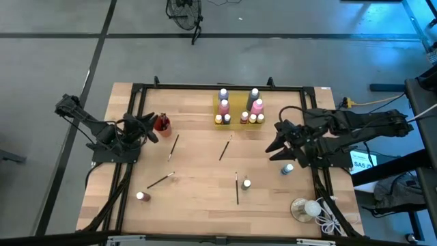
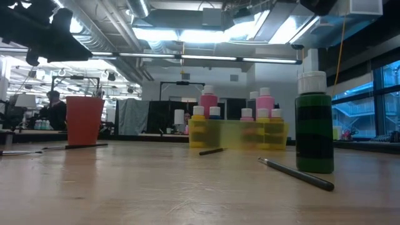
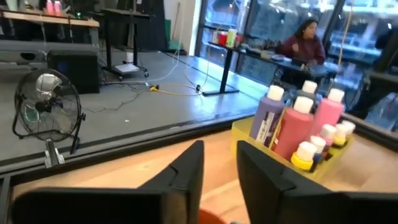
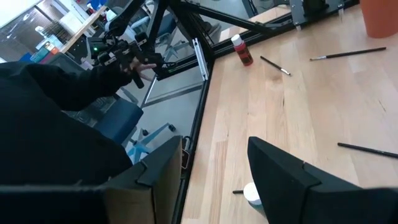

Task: Pick & Place Paint Supplies
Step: Put the small light blue paint bottle into the yellow bin

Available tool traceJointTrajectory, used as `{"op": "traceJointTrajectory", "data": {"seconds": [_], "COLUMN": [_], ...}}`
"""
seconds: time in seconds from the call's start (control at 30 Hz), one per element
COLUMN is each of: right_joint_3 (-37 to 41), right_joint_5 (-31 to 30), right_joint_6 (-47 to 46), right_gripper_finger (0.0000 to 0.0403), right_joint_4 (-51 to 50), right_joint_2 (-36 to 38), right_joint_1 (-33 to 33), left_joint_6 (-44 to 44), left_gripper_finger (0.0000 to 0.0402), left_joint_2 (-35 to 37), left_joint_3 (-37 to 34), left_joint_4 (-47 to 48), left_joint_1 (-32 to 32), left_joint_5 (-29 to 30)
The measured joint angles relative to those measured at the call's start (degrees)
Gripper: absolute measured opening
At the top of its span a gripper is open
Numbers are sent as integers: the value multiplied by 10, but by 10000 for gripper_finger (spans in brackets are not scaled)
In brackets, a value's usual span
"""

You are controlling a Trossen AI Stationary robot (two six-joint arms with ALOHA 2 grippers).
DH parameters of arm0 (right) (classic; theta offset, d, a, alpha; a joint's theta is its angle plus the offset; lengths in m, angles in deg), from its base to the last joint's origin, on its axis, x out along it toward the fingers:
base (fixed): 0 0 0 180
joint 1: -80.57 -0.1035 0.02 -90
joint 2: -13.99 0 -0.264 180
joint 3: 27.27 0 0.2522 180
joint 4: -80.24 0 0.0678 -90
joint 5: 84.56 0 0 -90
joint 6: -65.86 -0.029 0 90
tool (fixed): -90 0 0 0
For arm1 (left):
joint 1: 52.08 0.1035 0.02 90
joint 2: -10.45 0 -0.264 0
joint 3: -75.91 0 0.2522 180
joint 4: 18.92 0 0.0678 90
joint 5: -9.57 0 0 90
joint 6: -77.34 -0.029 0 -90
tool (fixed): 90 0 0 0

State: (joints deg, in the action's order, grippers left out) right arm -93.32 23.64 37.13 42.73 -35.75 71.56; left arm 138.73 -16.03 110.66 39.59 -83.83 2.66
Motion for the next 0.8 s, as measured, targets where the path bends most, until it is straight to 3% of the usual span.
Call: {"op": "traceJointTrajectory", "data": {"seconds": [0.13, 0.27, 0.43, 0.67, 0.8], "right_joint_3": [0, 0, 0, 0, 0], "right_joint_5": [0, 2, 3, 3, 3], "right_joint_6": [0, 0, 0, 5, 7], "right_gripper_finger": [188, 188, 188, 188, 188], "right_joint_4": [9, 13, 17, 19, 18], "right_joint_2": [-10, -13, -13, -13, -13], "right_joint_1": [0, 0, 0, 0, 0], "left_joint_6": [16, -54, -241, -512, -622], "left_gripper_finger": [121, 131, 130, 130, 130], "left_joint_2": [0, 0, 0, -24, -63], "left_joint_3": [0, 20, 69, 128, 161], "left_joint_4": [-17, -53, -125, -335, -424], "left_joint_1": [0, 0, 0, 0, -2], "left_joint_5": [47, 55, -25, -98, -153]}}
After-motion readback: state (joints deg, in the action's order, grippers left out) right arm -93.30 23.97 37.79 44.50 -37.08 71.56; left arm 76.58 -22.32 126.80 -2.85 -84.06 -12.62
